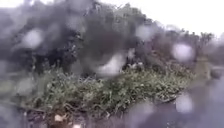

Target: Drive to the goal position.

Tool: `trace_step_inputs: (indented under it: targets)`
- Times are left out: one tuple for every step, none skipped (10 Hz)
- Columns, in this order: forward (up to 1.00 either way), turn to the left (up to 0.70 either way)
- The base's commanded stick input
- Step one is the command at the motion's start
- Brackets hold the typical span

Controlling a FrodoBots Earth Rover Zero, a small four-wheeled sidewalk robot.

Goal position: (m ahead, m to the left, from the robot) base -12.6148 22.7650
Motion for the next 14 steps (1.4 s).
trace_step_inputs:
  targets:
    - [0.00, 0.85]
    - [0.00, 0.85]
    - [0.00, 0.85]
    - [0.00, 0.85]
    - [0.00, 0.85]
    - [0.00, 0.85]
    - [0.00, 0.85]
    - [0.00, 0.85]
    - [0.00, 0.85]
    - [0.00, 0.85]
    - [0.00, 0.85]
    - [0.00, 0.85]
    - [0.00, 0.85]
    - [0.00, 0.85]
